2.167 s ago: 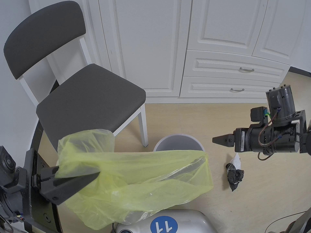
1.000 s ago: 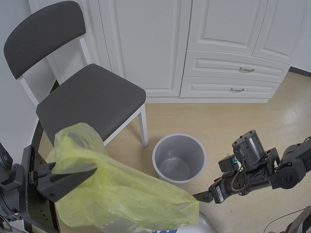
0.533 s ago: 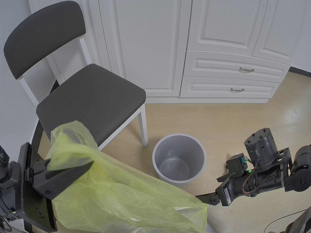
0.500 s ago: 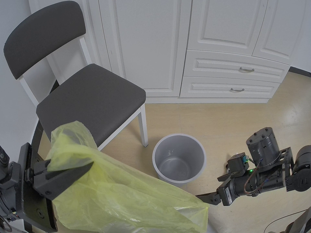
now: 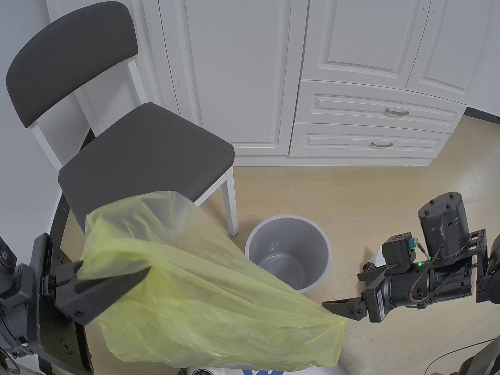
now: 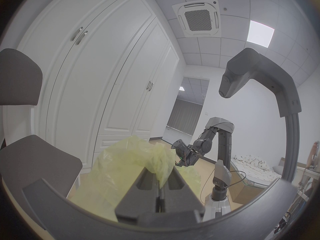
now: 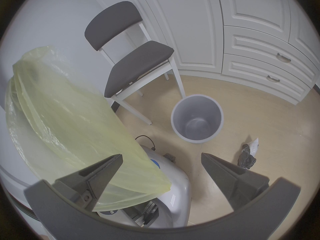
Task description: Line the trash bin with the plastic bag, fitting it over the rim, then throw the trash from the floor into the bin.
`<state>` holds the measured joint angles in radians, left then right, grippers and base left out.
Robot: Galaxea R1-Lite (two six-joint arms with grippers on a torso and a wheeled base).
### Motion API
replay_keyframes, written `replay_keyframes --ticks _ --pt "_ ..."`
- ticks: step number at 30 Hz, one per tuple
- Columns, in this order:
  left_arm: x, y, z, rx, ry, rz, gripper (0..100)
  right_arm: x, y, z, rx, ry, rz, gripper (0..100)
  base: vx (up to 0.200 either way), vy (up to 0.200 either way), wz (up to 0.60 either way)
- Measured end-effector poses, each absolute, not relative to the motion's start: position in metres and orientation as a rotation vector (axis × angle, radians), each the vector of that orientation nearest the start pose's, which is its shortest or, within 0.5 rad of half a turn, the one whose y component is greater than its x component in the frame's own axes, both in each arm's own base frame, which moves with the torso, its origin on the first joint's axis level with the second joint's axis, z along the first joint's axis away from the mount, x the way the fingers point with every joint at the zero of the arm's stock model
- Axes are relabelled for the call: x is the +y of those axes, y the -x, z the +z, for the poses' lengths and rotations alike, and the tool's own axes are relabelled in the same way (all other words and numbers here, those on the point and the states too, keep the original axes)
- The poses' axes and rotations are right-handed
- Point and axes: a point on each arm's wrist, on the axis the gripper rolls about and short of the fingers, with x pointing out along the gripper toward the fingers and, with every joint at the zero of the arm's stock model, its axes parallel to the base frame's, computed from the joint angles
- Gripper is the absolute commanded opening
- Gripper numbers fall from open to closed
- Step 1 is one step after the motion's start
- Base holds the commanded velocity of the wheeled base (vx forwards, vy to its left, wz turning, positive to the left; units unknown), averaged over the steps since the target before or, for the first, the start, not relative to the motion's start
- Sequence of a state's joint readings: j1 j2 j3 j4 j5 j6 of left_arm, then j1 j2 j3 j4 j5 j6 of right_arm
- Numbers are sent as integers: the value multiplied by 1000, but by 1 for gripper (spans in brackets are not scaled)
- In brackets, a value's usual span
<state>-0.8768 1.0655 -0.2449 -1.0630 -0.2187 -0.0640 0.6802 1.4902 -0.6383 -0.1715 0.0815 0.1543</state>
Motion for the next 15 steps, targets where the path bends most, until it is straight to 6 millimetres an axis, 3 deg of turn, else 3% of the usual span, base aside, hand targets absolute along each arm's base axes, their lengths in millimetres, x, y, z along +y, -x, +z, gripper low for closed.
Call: replay_keyframes --ticks 15 --pt "-101 -78 210 -207 138 -1098 0 130 -178 166 638 24 638 100 0 0 0"
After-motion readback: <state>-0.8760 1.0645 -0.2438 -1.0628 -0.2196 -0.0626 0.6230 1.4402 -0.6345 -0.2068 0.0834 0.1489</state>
